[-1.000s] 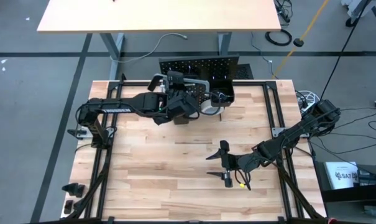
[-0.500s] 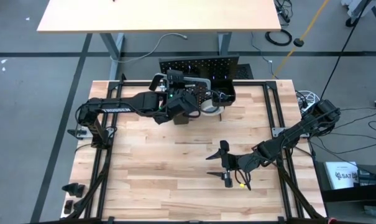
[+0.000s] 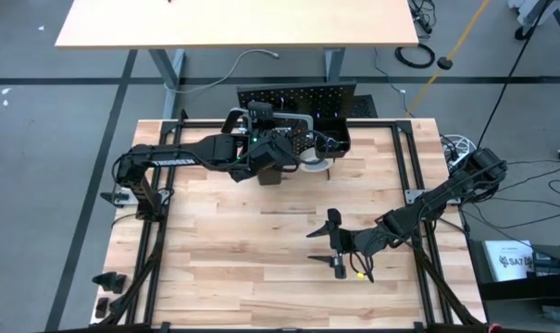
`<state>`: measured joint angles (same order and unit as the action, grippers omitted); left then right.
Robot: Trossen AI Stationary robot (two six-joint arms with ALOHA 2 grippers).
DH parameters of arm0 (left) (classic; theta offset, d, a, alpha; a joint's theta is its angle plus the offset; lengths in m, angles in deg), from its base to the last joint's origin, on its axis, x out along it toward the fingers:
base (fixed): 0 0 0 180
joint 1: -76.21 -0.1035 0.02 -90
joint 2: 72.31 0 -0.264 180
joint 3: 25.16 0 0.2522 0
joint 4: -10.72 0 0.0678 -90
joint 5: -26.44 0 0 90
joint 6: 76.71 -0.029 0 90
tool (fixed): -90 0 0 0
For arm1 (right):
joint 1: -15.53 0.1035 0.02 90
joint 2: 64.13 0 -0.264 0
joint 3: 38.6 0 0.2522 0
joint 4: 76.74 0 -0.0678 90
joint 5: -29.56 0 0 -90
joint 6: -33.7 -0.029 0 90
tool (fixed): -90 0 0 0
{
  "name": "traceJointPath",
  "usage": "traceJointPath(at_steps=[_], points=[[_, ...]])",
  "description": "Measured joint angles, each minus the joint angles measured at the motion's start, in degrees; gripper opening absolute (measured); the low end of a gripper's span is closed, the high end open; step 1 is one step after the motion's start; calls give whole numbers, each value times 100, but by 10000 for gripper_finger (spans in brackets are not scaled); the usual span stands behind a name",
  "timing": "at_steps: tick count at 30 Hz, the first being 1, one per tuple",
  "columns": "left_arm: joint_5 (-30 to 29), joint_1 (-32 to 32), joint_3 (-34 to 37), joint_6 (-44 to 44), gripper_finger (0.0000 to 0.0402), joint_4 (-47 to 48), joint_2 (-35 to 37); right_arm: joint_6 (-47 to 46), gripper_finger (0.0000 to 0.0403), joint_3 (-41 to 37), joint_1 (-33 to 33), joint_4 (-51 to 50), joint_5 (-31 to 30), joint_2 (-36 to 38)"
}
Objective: Hang tools onto peg board
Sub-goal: Hang the hacksaw on the pegboard
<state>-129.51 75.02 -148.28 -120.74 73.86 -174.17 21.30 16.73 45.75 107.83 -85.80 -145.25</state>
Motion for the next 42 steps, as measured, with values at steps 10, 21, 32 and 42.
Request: traceJointPath(at_steps=[10,21,32,42], points=[[15,2,0,2,35,-2,2,2,267,0,0,4,0,0],[401,-21,0,15,64,-6,4,-25,267,0,0,4,24,0],[321,-123,2,20,98,-17,4,-32,267,0,0,4,23,0],[664,-114,2,17,98,38,10,-29,267,0,0,4,22,0]])
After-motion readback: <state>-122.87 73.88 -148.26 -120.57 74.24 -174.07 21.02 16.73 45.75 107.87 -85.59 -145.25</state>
